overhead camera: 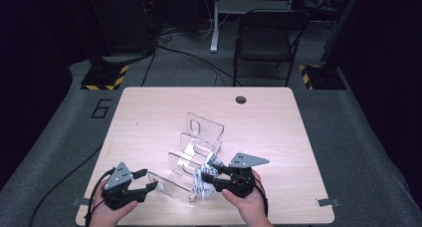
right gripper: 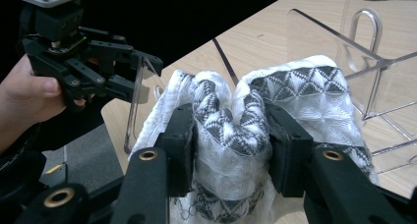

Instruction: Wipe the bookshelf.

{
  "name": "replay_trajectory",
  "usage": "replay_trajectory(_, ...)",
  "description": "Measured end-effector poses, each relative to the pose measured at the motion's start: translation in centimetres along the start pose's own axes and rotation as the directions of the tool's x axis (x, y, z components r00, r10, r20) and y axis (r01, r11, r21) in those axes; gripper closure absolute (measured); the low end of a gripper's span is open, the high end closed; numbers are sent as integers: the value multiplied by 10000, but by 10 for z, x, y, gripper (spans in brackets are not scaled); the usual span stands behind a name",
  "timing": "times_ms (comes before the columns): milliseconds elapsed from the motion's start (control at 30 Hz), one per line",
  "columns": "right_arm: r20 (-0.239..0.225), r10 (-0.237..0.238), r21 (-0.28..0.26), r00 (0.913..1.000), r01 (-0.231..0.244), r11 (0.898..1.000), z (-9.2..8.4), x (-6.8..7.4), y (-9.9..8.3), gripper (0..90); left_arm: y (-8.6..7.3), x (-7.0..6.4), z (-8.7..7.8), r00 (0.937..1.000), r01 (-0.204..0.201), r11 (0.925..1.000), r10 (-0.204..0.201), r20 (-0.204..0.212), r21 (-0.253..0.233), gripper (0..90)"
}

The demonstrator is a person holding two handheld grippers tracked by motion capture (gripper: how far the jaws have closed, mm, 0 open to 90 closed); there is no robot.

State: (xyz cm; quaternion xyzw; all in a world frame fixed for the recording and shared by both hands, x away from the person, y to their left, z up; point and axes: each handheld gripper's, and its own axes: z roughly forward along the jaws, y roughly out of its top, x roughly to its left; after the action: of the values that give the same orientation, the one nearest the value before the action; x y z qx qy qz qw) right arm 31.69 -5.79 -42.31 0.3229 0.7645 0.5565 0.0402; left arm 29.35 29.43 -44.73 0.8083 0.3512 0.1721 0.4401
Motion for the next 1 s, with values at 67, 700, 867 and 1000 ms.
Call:
replay_trajectory(67,66,-51,14,10000,50,10000,0,-1,1,584,-1,1,4,9997,-101,9999,98,232,102,405)
replay_trajectory(700,24,-511,332,9987,510,9981,6,19,-9,589,-12,0,12,9992,-127,9998,121,-376,-149,648)
replay_trajectory(867,331,-314,197,9990,308,9993,6,7,-8,587,-13,0,12,9992,-221,9996,216,-347,-153,655)
replay_trajectory(1000,454,160,29,9988,-162,9999,8,4,-12,595,-13,-1,12,9989,-196,9996,188,-421,-188,656)
